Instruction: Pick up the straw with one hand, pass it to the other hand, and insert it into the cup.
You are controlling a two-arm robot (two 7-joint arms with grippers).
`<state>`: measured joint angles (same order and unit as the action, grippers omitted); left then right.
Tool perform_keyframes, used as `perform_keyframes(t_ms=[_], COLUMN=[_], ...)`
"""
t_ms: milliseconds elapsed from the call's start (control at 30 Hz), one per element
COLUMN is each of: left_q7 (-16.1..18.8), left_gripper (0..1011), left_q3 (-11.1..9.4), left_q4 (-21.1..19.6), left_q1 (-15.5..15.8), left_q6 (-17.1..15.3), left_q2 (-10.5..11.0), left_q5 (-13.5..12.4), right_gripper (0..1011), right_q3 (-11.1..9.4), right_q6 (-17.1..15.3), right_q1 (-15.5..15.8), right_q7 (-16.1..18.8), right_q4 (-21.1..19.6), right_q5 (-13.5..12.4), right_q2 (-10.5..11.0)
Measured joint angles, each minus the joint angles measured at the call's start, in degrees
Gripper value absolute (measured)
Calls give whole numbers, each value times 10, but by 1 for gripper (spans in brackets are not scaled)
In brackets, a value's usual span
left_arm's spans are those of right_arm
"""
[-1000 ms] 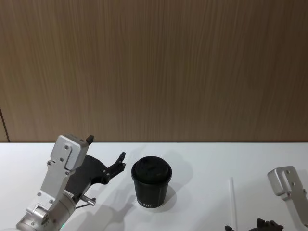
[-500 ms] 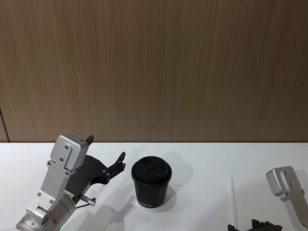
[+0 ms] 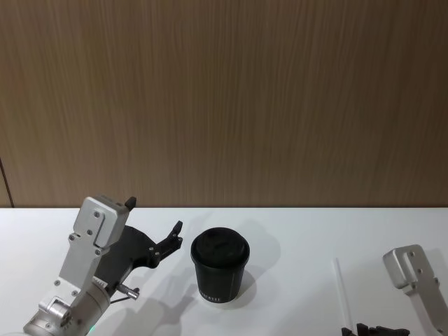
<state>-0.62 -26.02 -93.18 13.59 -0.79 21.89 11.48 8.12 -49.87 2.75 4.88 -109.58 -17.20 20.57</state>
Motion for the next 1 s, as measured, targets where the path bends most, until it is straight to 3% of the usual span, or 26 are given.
perform_keyframes(t_ms=[300,733,1000], left_q7=[0,0,0], left_gripper=[1003,1003,1004], left_q3=[0,0,0], left_q4=[0,0,0], left_q1=[0,0,0], left_q6=[0,0,0], left_q2=[0,0,0], left_q5=[0,0,0], right_gripper=[68,4,4], right_q3=[4,2,-11], right_q6=[-2,-3,20], right_q1=[1,3,7], right_q7=[7,10,-1], right_q4=[2,2,1], right_q5=[5,10,19], right_q2=[4,0,-11])
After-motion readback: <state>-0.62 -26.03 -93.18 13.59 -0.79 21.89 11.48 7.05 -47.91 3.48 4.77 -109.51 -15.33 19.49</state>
